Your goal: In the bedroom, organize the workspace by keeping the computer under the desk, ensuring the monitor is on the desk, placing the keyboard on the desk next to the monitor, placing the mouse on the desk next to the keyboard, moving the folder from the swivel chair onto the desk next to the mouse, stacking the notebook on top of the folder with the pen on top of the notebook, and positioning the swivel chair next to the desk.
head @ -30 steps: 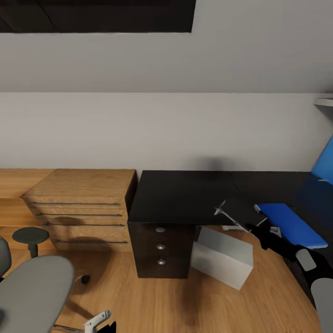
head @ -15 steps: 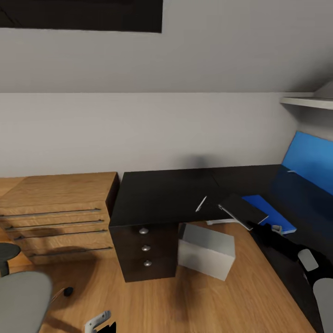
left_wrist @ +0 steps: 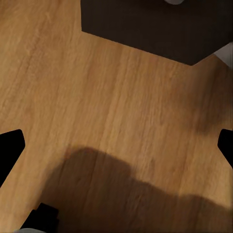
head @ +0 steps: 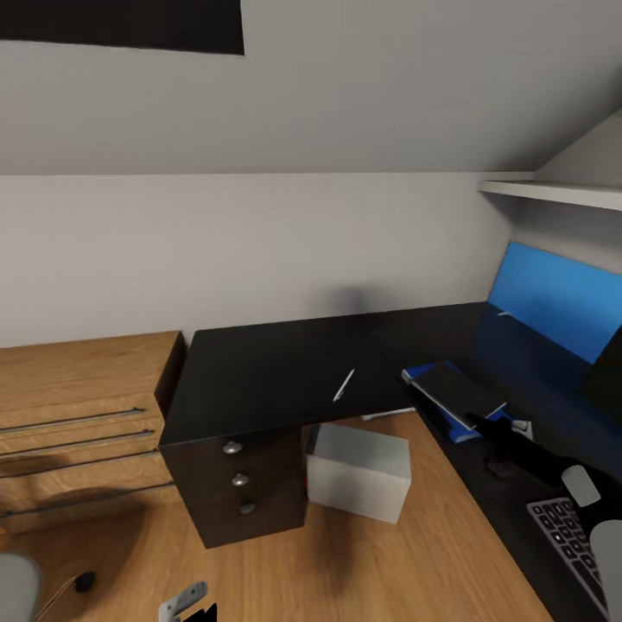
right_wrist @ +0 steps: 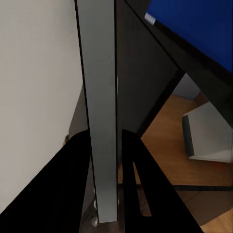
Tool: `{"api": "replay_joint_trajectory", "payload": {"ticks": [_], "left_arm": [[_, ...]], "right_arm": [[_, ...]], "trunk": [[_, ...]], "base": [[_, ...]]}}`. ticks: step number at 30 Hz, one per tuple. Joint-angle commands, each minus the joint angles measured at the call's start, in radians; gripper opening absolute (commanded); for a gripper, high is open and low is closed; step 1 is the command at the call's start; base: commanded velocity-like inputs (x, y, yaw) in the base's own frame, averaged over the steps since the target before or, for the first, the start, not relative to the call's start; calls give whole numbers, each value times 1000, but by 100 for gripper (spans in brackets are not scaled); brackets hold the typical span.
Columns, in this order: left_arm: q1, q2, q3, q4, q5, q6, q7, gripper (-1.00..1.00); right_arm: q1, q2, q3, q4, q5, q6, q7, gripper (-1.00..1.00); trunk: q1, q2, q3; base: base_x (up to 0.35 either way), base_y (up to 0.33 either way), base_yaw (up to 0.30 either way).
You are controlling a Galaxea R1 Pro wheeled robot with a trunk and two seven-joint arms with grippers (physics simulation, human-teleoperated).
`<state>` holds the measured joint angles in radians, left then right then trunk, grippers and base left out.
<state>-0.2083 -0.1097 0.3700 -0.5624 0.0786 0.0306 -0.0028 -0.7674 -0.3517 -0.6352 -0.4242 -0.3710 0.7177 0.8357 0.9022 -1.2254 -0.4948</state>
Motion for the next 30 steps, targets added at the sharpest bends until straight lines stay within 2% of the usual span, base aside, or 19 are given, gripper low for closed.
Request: {"api": "replay_joint_trajectory", "payload": {"ticks": [1,23,30], "left_arm": [[0,-1,3,-1,8,3,0,100],[0,-1,3,0,8,2,0,100],[0,-1,3,1,9,2,0,100]], "right_arm": [[-1,-1,-4,1,-2,6,3,-100],[0,-9,-4,12,0,4,-5,-100],[0,-7,-4,15,0,-17,-16,-100]], "trunk": [[0,-1,-1],[0,-1,-1],[0,-1,-1]], "base": [[48,-29,-47],[82,-47,-7],[171,-4,0]]}}
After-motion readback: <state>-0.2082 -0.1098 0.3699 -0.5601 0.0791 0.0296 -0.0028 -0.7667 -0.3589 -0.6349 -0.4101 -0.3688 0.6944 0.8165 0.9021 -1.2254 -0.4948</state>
